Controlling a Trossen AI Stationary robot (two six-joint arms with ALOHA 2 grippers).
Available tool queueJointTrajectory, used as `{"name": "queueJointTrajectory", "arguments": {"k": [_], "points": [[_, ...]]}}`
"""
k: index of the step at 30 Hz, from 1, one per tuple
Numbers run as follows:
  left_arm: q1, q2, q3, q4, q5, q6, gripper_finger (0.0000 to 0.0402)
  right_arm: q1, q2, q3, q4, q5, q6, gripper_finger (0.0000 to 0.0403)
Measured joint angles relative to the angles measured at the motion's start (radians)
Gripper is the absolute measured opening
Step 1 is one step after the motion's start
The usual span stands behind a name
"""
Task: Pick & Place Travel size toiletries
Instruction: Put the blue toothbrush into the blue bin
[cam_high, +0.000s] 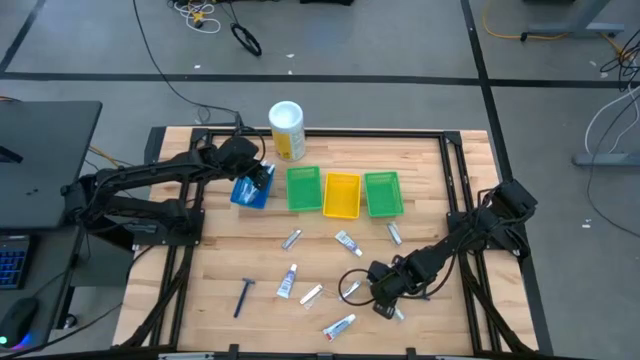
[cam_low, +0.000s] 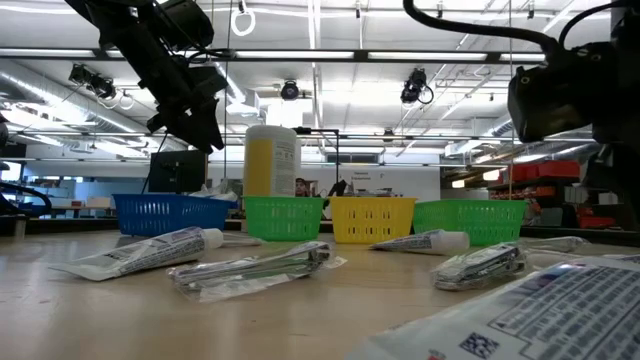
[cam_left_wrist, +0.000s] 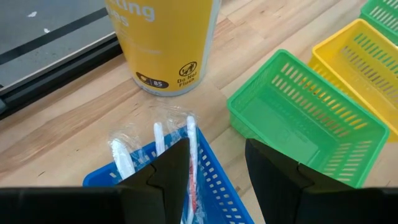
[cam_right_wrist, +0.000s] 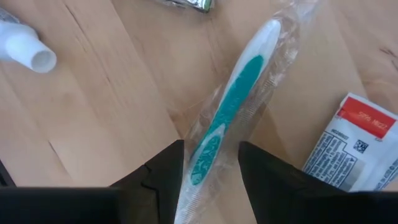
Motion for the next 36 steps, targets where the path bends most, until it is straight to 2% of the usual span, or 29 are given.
{"name": "queueJointTrajectory", "arguments": {"k": [10, 15, 23, 25, 29, 34, 36], "points": [[0.000, 0.000, 0.000, -0.001, 0.000, 0.000, 0.0167, -0.001, 0.002, -0.002, -0.014, 0.014, -0.064, 0.0049], [0.000, 0.000, 0.000, -0.001, 0.000, 0.000, 0.0167, -0.026, -0.023, -0.006, 0.006, -0.004, -0.083, 0.0040], [0.000, 0.000, 0.000, 0.063, 0.040, 0.069, 0.0167, -0.103, -0.160, -0.008, 0.027, 0.055, -0.212, 0.0036], [0.000, 0.000, 0.000, 0.085, 0.055, 0.084, 0.0167, -0.126, -0.206, -0.008, 0.044, 0.098, -0.261, 0.0036], [0.000, 0.000, 0.000, 0.117, 0.064, 0.134, 0.0167, -0.177, -0.284, -0.008, 0.123, 0.270, -0.430, 0.0035], [-0.001, 0.000, 0.000, 0.166, 0.139, 0.223, 0.0167, -0.280, -0.331, -0.005, 0.348, 0.461, -0.726, 0.0035], [-0.004, 0.001, 0.000, 0.187, 0.183, 0.255, 0.0167, -0.329, -0.331, -0.005, 0.461, 0.473, -0.837, 0.0035]]}}
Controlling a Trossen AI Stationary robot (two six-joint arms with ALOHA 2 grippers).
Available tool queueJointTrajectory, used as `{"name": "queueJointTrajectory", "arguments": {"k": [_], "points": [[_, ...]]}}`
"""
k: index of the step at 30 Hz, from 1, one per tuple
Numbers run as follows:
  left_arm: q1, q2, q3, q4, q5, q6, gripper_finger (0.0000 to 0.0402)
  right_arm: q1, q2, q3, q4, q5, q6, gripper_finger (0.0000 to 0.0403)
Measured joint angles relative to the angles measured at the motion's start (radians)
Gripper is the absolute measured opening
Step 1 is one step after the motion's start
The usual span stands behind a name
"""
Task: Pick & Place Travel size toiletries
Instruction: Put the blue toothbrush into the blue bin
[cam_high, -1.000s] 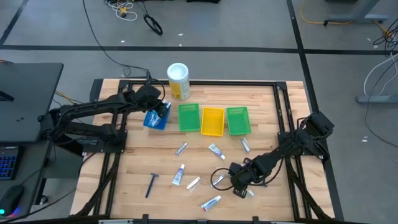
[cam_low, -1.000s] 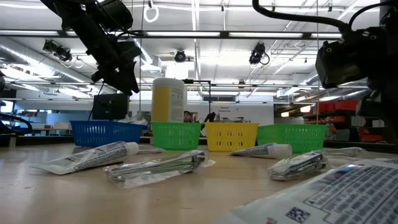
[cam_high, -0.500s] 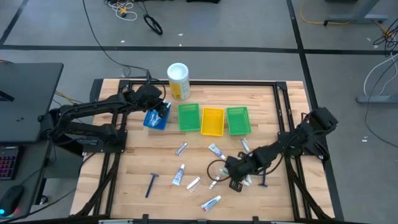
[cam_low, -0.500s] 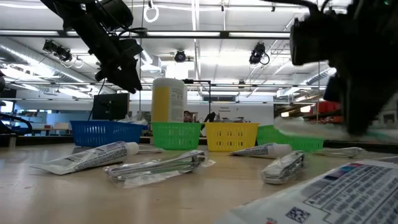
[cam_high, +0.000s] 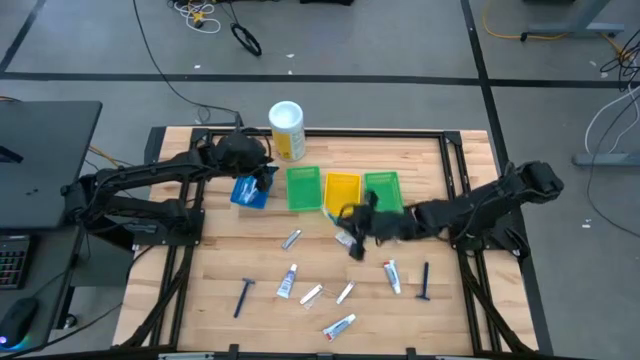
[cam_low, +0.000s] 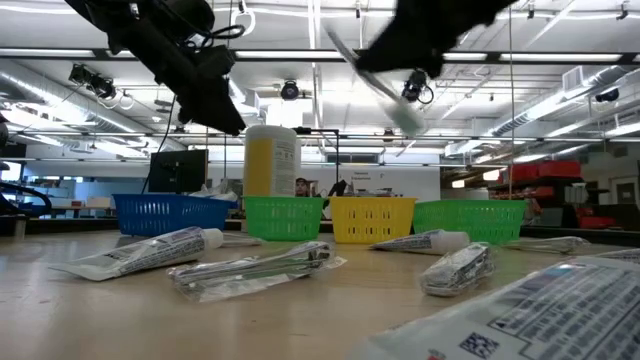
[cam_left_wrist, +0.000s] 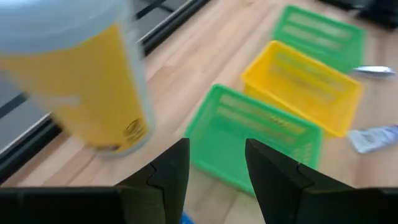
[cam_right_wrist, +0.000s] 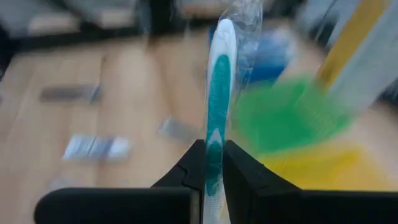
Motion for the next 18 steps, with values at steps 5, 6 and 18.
{"name": "queueJointTrajectory", "arguments": {"k": [5, 6, 18], "points": [[-0.026, 0.000, 0.000, 0.068, 0.100, 0.072, 0.0167, -0.112, 0.006, 0.000, 0.193, -0.073, -0.147, 0.0035], [-0.035, 0.000, 0.000, 0.087, 0.118, 0.076, 0.0167, -0.131, 0.006, 0.000, 0.224, -0.087, -0.158, 0.0035], [-0.158, 0.001, -0.173, 0.629, 0.218, 0.044, 0.0167, -0.224, 0.088, 0.000, 0.446, -0.309, -0.175, 0.0035]]}}
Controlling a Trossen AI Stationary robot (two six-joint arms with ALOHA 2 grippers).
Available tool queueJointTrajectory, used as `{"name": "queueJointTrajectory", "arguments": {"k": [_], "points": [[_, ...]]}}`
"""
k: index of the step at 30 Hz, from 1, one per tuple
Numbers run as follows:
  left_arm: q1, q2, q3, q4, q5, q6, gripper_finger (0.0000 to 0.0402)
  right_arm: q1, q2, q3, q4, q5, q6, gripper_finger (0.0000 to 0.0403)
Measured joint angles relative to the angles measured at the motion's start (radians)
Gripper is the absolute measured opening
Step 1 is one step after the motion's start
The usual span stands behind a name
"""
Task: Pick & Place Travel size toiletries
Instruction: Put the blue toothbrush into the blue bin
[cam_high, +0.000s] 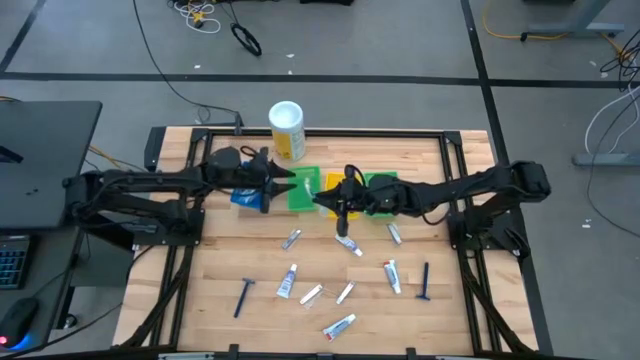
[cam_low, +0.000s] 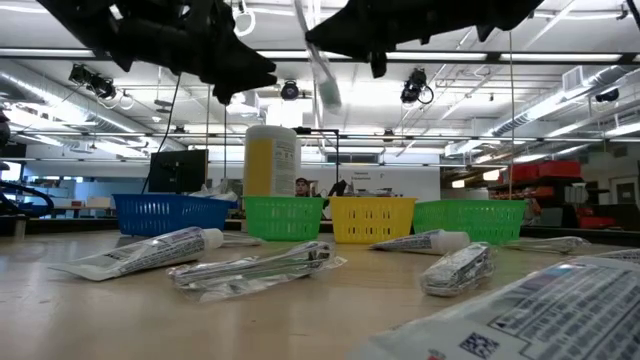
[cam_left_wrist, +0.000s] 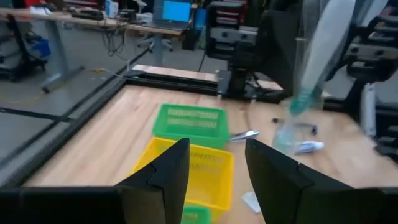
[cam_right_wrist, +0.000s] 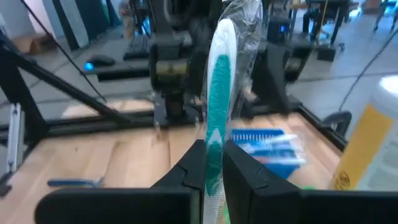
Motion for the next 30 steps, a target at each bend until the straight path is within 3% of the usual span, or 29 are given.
{"name": "queueJointTrajectory", "arguments": {"k": [5, 13, 17, 22, 30], "points": [[-0.033, 0.000, -0.040, 0.049, 0.000, -0.062, 0.0167, -0.010, 0.045, 0.000, 0.125, 0.000, -0.056, 0.0035], [-0.098, 0.017, -0.039, 0.121, 0.042, -0.050, 0.0167, -0.044, 0.073, 0.000, 0.149, 0.000, -0.037, 0.0035], [-0.109, 0.062, -0.039, 0.135, 0.012, -0.048, 0.0170, -0.049, 0.099, 0.000, 0.178, -0.002, -0.029, 0.0035], [-0.106, 0.145, -0.040, 0.173, -0.008, -0.070, 0.0195, -0.049, 0.111, 0.000, 0.174, -0.001, -0.028, 0.0035], [-0.106, 0.197, 0.002, 0.262, 0.050, -0.058, 0.0243, -0.049, 0.111, 0.000, 0.160, 0.000, -0.035, 0.0035]]}}
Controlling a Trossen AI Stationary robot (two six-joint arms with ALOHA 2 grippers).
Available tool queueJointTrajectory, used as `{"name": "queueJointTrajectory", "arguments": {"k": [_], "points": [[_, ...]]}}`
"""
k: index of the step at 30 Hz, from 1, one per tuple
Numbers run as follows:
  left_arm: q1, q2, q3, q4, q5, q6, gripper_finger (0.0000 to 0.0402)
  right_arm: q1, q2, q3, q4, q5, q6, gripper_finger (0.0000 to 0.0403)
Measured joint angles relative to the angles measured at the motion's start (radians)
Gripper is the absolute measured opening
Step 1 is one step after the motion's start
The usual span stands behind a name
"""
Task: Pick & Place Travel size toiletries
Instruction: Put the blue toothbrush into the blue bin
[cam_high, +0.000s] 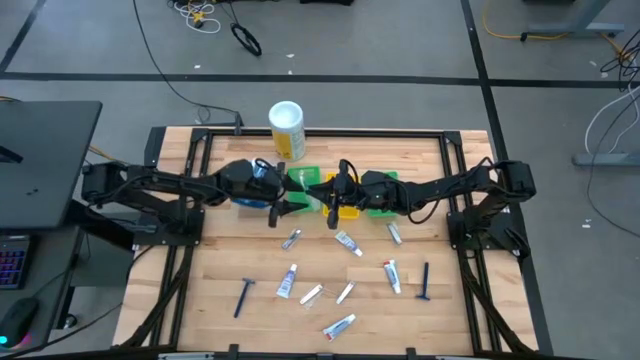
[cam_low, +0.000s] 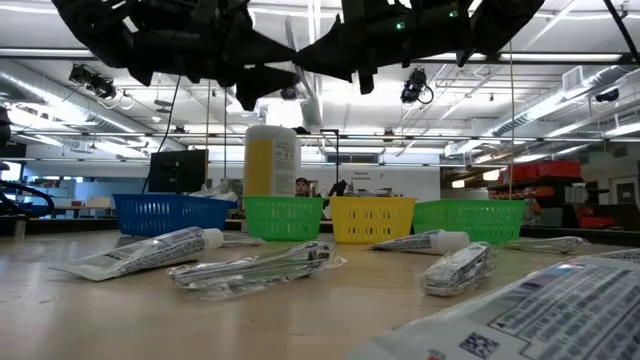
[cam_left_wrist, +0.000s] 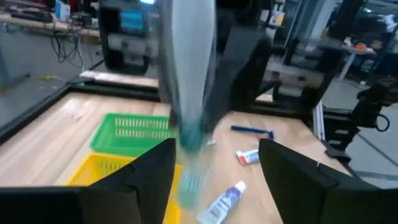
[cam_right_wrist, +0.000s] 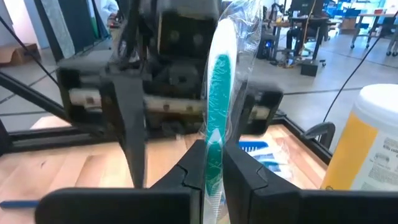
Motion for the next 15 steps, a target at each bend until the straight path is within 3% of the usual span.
{"name": "queueJointTrajectory", "arguments": {"k": [6, 15], "points": [[0.001, 0.000, 0.025, -0.005, -0.024, 0.000, 0.0248, 0.000, 0.000, 0.000, 0.029, -0.006, -0.002, 0.0035], [0.001, 0.000, 0.026, -0.003, -0.060, 0.003, 0.0224, -0.001, 0.000, 0.000, 0.130, -0.053, -0.011, 0.0035]]}}
